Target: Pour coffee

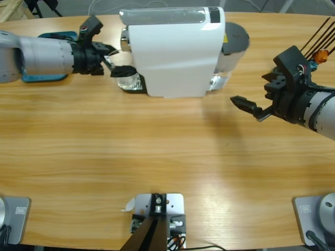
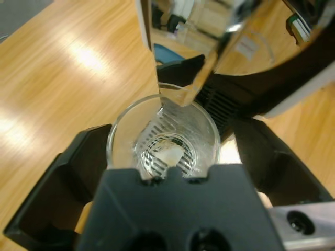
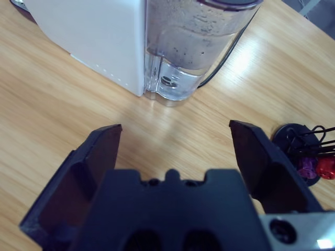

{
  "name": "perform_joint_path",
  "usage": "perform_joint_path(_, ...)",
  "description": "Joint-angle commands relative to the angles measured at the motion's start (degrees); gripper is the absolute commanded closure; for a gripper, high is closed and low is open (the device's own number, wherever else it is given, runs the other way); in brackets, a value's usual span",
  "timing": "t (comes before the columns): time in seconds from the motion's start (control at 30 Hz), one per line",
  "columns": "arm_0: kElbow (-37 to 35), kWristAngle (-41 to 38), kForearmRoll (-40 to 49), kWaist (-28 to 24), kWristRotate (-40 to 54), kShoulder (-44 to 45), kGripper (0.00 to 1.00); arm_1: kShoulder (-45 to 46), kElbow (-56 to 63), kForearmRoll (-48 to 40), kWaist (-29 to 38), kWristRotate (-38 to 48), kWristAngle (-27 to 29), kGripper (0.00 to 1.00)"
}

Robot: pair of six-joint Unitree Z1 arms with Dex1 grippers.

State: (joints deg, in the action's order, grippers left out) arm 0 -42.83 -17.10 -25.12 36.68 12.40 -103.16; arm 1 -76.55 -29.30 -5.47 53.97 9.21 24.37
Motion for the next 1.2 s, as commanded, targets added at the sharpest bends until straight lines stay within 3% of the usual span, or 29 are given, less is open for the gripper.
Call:
perform_joint_path(0.03,4.9,0.4,2.1,1.0,0.6,6.5,0.004,-1.2,1.5,-0.5,-1.0,-0.2,-1.7,0.104)
perform_joint_path(0.37,10.0,6.9,7.5,-0.5,0.0,19.8,0.004,-0.7,1.5,-0.5,-1.0,-0.3,-1.7,0.101)
perform_joint_path(0.53,7.0,17.0,20.3,-0.5,-1.2,34.2,0.004,-0.1,1.5,-0.5,-1.0,-0.3,-1.6,0.097)
perform_joint_path(0.63,6.2,17.5,27.9,-0.5,-1.6,38.8,0.023,1.0,1.2,0.5,-1.0,-0.5,-1.9,0.084)
perform_joint_path(0.77,11.7,17.5,28.9,-0.5,-7.3,44.8,0.027,4.6,-1.2,4.9,-1.0,-1.9,-1.5,0.087)
perform_joint_path(0.97,13.4,18.6,27.9,-0.5,-9.2,44.6,0.041,8.7,-3.5,10.7,-6.3,-2.4,-4.7,0.100)
perform_joint_path(1.1,13.5,18.9,28.0,-0.5,-10.0,44.4,0.041,8.8,-6.5,16.1,-7.9,-0.9,-7.7,0.011)
perform_joint_path(1.2,13.5,18.9,28.0,-0.5,-10.1,44.3,0.041,9.5,-7.8,18.3,-9.8,-1.1,-10.6,0.000)
